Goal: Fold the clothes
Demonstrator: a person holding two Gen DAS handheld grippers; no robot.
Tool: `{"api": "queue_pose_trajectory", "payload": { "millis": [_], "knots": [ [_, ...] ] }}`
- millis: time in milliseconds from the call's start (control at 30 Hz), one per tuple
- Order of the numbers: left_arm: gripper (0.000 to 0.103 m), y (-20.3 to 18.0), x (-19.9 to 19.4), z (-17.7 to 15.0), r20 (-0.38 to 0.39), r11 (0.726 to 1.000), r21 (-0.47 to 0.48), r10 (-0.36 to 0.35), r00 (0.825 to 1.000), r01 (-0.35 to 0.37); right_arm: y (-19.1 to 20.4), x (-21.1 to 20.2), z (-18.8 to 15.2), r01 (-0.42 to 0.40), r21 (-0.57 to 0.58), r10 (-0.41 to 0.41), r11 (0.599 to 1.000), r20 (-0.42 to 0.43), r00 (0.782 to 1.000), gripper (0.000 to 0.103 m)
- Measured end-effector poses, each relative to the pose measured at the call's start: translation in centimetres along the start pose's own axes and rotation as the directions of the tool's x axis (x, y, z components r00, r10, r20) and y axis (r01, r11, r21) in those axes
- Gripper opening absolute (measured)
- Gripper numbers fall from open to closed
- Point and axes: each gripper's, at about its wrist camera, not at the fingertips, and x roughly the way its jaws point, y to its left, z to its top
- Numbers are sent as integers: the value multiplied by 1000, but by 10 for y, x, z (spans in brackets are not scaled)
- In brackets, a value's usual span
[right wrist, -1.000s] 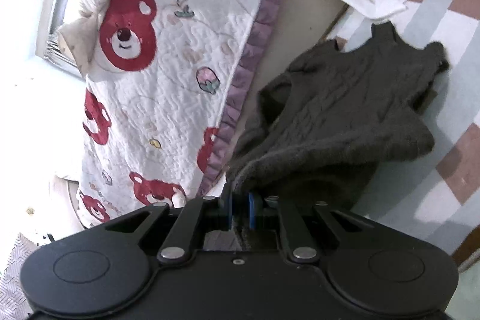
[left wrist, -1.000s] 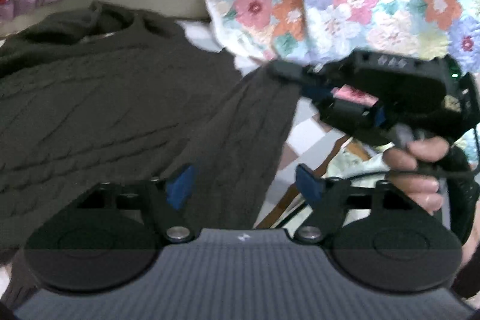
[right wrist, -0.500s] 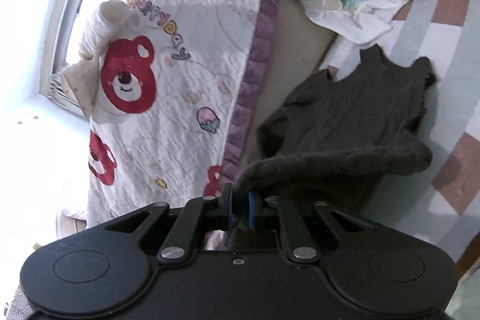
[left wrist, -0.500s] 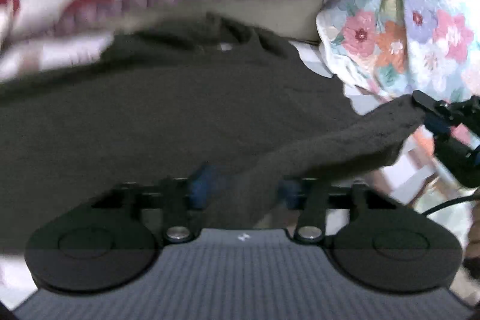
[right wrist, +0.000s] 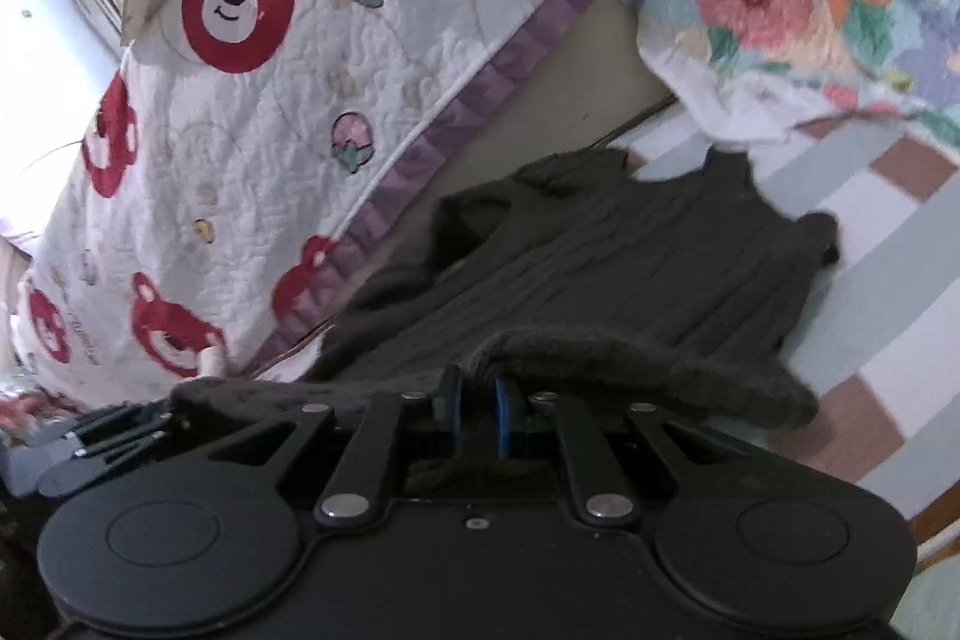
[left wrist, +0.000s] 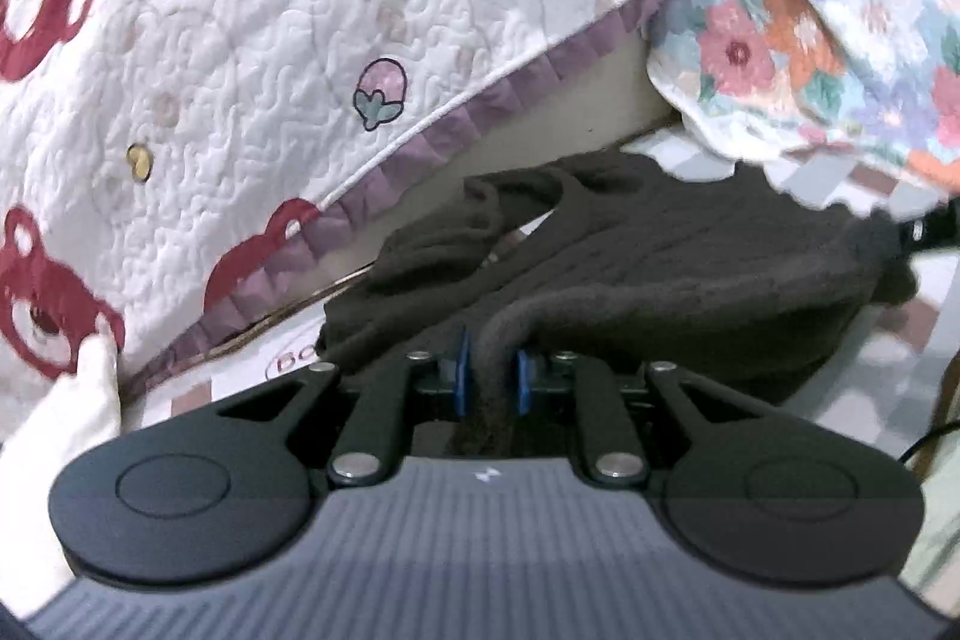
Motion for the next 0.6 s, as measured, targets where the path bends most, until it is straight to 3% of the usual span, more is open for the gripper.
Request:
{"api": "queue_pose_trajectory", "payload": {
  "millis": [100, 200, 300, 367, 433, 500, 567, 600],
  "knots": [
    [15, -10, 13, 4, -15, 995, 72, 64, 998, -62, -14, 23, 15, 97, -9, -97, 995, -4, 995, 34],
    [16, -10, 19, -1, -19, 996, 36, 85, 996, -84, -32, 45, 37, 217, 65, -213, 974, -62, 975, 34],
    [16, -1, 34, -16, -69, 996, -1, 87, 994, -87, -54, 33, 41, 79, 247, -80, 966, -8, 997, 34],
    [17, 8, 46, -24, -110, 995, -2, 95, 989, -96, -57, 30, 34, 83, 216, -83, 973, -11, 997, 34],
    [18, 22, 53, -30, -147, 993, -36, 102, 984, -109, -59, 32, 25, 172, 110, -169, 979, -34, 985, 34],
    [26, 38, 53, -38, -152, 987, -91, 118, 981, -133, -64, 35, 15, 253, 54, -250, 966, -54, 967, 34],
    [46, 53, 48, -48, -135, 976, -156, 133, 982, -153, -75, 37, 7, 276, 60, -271, 959, -75, 960, 34],
    [47, 60, 45, -57, -120, 970, -200, 119, 986, -142, -73, 38, 6, 275, 42, -271, 961, -74, 960, 34]
  ]
}}
